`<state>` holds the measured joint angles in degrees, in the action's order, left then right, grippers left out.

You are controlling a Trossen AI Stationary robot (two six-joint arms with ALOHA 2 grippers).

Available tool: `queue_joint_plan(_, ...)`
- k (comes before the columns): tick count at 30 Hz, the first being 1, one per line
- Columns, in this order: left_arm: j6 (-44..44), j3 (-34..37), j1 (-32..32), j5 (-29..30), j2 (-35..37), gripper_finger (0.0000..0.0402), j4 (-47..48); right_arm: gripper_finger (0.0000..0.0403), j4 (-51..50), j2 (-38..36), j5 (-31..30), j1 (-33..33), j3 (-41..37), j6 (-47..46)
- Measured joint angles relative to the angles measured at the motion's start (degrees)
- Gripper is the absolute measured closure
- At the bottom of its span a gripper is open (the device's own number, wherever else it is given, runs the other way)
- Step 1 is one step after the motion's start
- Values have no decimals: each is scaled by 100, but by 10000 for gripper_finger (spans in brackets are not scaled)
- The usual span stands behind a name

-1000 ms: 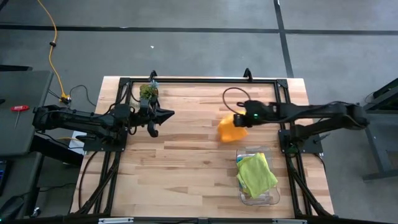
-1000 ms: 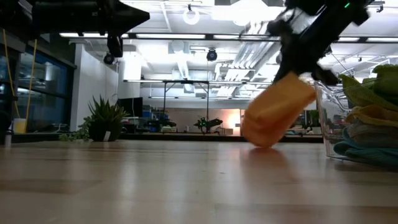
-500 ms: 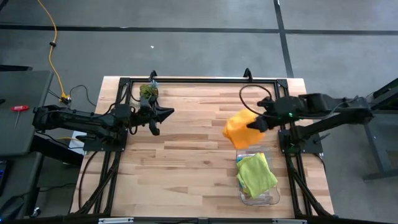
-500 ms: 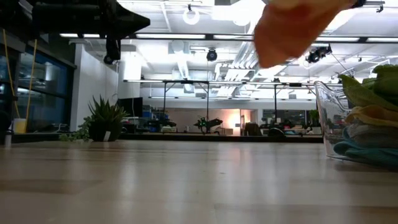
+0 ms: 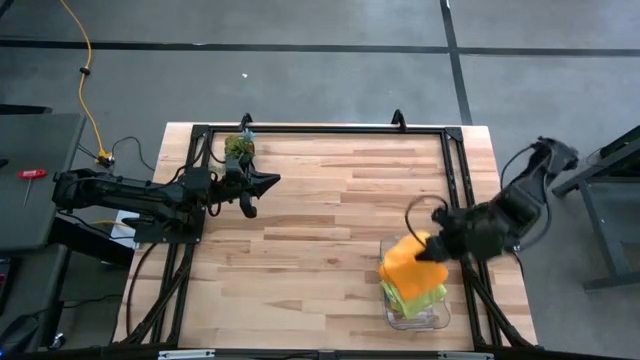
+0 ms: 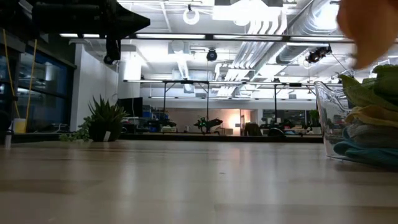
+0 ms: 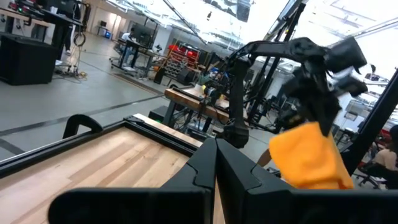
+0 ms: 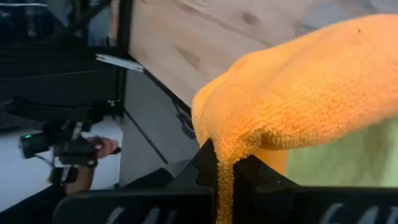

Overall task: Fold microfiber towels
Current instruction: Stack the folded orange microfiber cloth on top of the green microfiber cloth in the transparent bin

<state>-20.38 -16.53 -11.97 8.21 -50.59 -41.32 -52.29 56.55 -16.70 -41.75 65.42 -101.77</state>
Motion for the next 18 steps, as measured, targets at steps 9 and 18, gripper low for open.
queue_joint_plan(9,0,0,0,0,0,401,0,403,983,306,-1301,-1156,-1166,-1860)
queue_joint_plan(18,0,0,0,-2,0,402,0,403,1731,161,-2223,-1080,-921,-908)
